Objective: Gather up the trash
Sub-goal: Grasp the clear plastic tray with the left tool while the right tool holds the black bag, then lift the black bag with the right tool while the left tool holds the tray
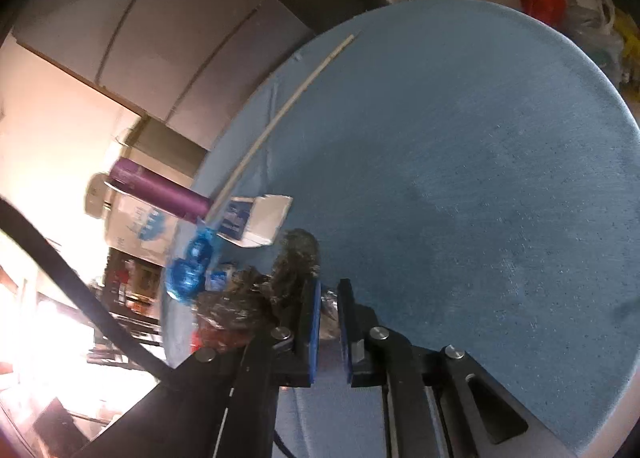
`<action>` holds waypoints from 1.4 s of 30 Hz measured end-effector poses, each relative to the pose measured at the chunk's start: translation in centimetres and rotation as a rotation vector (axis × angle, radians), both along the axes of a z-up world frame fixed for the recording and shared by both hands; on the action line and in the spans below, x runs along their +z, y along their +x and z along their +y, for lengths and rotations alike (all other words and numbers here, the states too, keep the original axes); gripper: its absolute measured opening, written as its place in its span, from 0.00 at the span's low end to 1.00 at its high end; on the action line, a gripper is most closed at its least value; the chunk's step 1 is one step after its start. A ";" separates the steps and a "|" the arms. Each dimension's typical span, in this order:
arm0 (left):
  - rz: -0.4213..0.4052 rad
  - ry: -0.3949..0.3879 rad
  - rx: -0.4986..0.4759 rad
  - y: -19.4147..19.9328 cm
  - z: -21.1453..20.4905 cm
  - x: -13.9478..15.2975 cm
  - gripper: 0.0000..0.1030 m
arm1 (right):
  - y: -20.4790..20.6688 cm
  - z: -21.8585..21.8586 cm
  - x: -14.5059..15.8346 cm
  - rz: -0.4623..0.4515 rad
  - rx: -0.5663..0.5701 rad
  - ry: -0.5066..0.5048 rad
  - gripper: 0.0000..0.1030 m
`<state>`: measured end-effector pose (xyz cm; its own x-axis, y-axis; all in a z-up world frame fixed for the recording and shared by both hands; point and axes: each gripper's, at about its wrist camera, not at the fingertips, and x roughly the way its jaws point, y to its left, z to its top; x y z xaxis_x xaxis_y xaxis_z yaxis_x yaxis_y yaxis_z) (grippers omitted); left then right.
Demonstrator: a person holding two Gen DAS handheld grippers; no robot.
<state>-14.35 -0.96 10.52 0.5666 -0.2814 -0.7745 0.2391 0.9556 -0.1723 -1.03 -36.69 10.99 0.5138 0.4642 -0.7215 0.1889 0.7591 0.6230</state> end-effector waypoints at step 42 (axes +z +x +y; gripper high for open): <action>0.020 -0.060 0.105 -1.3 5.0 0.0 0.56 | -2.4 2.8 -0.3 0.032 0.056 -0.238 0.05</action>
<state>-15.63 4.03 10.53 0.5804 -0.2674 -0.7692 0.1341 0.9630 -0.2336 -3.45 -33.85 10.68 0.4673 0.3065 -0.8293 0.1585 0.8937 0.4197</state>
